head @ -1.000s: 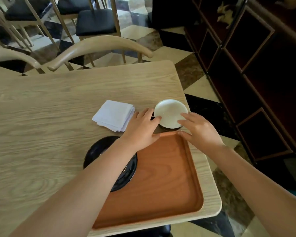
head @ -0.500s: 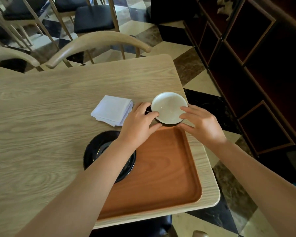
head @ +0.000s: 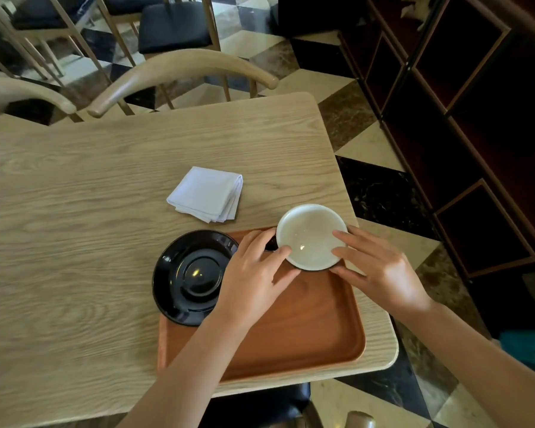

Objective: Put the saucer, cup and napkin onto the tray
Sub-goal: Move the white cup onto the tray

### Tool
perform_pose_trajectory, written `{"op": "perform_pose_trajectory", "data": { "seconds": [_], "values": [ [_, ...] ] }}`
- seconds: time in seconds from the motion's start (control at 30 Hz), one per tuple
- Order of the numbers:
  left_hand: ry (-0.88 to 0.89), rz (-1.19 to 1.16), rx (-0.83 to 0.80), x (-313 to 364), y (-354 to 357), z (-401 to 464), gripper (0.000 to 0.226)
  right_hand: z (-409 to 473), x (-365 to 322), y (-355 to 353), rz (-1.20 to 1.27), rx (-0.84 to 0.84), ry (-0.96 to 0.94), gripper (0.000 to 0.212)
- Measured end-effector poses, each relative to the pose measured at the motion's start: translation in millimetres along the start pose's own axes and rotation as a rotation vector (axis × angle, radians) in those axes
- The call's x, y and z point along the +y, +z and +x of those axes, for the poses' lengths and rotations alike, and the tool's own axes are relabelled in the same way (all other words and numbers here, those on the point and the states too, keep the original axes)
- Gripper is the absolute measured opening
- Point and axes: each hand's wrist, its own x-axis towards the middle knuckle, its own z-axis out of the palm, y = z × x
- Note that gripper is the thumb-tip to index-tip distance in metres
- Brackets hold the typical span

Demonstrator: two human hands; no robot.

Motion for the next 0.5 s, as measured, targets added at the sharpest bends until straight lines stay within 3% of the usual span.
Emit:
{"op": "perform_pose_trajectory", "data": {
  "seconds": [0.5],
  "values": [
    [-0.005, 0.038, 0.007, -4.0, 11.1, 2.9, 0.03, 4.6, 11.4, 2.6, -0.063, -0.034, -0.062, 0.029]
  ]
}}
